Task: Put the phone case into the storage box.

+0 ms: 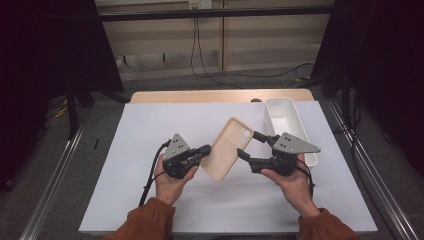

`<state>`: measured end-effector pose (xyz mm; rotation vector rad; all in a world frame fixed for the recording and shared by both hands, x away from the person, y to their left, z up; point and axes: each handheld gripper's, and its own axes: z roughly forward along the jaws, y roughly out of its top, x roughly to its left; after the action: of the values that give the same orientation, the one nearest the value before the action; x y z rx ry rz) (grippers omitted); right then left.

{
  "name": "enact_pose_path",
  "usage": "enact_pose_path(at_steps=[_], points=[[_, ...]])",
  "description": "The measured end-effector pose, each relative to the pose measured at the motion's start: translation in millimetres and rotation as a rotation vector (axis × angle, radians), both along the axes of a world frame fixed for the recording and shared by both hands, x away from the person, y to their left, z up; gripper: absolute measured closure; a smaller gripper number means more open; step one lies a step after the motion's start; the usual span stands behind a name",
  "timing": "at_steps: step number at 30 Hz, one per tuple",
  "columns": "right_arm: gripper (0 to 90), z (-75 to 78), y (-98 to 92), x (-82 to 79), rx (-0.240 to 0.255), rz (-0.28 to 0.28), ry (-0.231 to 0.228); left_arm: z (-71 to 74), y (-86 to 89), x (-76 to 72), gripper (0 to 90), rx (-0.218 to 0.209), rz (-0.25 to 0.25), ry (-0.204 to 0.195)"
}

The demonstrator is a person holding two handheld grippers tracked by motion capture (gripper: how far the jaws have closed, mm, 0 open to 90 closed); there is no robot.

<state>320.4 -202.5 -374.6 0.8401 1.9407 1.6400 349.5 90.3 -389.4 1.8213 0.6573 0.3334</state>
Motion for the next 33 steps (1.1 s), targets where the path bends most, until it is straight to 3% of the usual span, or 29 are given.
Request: enact_pose_path(at_steps=[4, 5, 14, 18, 21, 33], points=[[36.3, -0.6, 1.7, 1.0, 0.001, 0.006, 0.009, -0.1, -2.0, -1.3, 87.7, 0.005, -0.011, -0.004], [43.5, -1.5, 2.2, 1.3, -0.007, 0.009, 0.01, -0.3, -2.9, -2.3, 87.7, 0.008, -0.006, -0.011], [56.1, -3.3, -0.7, 3.0, 0.01, -0.003, 0.031, -1.3, -5.7, -5.0, 87.5, 0.016, -0.014, -0.017], [59.0, -4.1, -1.0, 3.3, 0.01, -0.003, 0.036, -4.3, -7.8, -5.2, 87.4, 0.039, -0.013, -0.011], [65.0, -5.7, -0.8, 3.8, 0.007, 0.015, 0.04, -9.8, -9.7, -3.7, 87.3, 0.056, -0.013, -0.001], [75.1, -5.5, 1.3, 2.9, 0.031, 0.048, 0.036, -14.7, -12.6, -3.3, 87.0, 0.083, -0.01, 0.011]])
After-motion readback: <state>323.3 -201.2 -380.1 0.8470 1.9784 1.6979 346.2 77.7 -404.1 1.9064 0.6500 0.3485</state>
